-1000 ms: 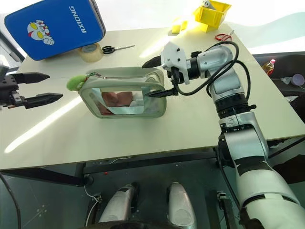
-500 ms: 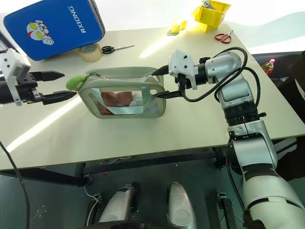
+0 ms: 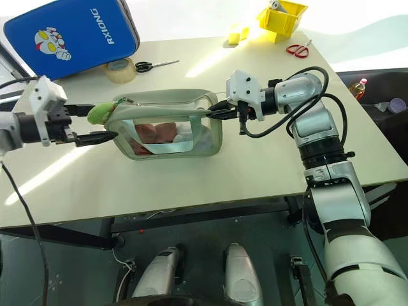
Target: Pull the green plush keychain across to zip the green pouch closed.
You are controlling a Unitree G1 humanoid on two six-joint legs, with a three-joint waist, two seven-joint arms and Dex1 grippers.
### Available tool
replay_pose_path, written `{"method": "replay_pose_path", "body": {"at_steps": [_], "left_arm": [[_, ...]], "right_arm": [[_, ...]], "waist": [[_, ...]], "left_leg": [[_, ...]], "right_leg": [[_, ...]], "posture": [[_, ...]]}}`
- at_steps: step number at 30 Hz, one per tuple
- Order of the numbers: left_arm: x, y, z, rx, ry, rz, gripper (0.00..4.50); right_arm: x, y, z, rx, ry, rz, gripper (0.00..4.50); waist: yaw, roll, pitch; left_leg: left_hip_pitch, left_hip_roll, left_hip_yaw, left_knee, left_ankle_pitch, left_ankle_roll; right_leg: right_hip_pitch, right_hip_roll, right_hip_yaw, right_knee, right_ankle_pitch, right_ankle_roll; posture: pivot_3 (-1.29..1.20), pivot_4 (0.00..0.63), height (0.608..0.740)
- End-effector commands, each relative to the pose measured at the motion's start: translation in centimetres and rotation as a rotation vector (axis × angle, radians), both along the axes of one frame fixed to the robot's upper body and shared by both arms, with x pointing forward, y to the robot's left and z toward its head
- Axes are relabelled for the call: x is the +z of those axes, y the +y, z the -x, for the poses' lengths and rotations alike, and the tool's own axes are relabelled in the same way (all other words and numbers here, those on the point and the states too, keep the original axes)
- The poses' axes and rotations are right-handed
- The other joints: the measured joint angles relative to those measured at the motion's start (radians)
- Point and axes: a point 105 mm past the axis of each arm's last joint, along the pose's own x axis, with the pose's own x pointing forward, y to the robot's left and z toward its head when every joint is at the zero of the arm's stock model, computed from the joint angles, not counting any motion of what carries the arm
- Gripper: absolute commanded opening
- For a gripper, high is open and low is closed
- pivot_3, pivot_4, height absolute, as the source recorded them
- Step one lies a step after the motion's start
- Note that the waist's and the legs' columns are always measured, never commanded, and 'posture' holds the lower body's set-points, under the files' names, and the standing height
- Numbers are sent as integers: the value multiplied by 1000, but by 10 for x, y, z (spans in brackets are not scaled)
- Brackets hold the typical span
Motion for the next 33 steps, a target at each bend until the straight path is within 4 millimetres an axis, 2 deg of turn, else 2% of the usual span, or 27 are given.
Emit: {"method": "replay_pose_path", "body": {"at_steps": [1, 6, 7, 11, 17, 23, 27, 30, 33], "left_arm": [[22, 2, 0, 5, -75, 7, 3238], [36, 12, -1, 36, -107, -11, 700], [40, 15, -1, 42, -113, -16, 77], [51, 14, 0, 34, -124, -4, 77], [66, -2, 5, -47, -101, 73, 77], [45, 8, 5, -25, -51, -27, 77], [26, 12, 13, -49, -5, -111, 77], [31, 14, 10, -34, -30, -92, 1004], [37, 16, 5, -8, -54, -90, 2463]], "right_arm": [[13, 4, 2, 16, -47, -14, 0], [13, 4, 2, 16, -45, -15, 0], [12, 4, 2, 15, -45, -15, 0], [12, 4, 1, 12, -44, -18, 0], [12, 5, 1, 14, -52, -18, 0], [15, 4, 0, 5, -63, -19, 0], [15, 2, 0, 1, -65, -17, 0], [15, 2, 0, 1, -63, -15, 0], [15, 3, 0, 2, -62, -16, 0]], "waist": [[-1, 0, 0], [0, 0, 0], [0, 0, 0], [-1, 0, 0], [-1, 0, 0], [-2, 0, 0], [-1, 0, 0], [6, 0, 0], [9, 0, 0]], "left_leg": [[0, 0, 0, 0, 0, 0], [0, 0, 0, 0, 0, 0], [0, 0, 0, 0, 0, 0], [0, 0, 0, 0, 0, 0], [0, 0, 0, 0, 0, 0], [0, 0, 0, 0, 0, 0], [0, 0, 0, 0, 0, 0], [0, 0, 0, 1, 0, 0], [0, 0, 0, 1, 0, 0]], "right_leg": [[0, 0, 0, 0, 0, 0], [0, 0, 0, 0, 0, 0], [0, 0, 0, 0, 0, 0], [0, 0, 0, 0, 0, 0], [0, 0, 0, 1, 0, 0], [0, 0, 0, 1, 0, 0], [0, 0, 0, 1, 0, 0], [0, 0, 0, 1, 0, 0], [0, 0, 0, 1, 0, 0]], "posture": [[0, 150, 740], [0, 150, 740], [0, 150, 740], [0, 150, 740], [0, 150, 740], [0, 150, 740], [0, 150, 740], [0, 150, 740], [0, 150, 740]]}}
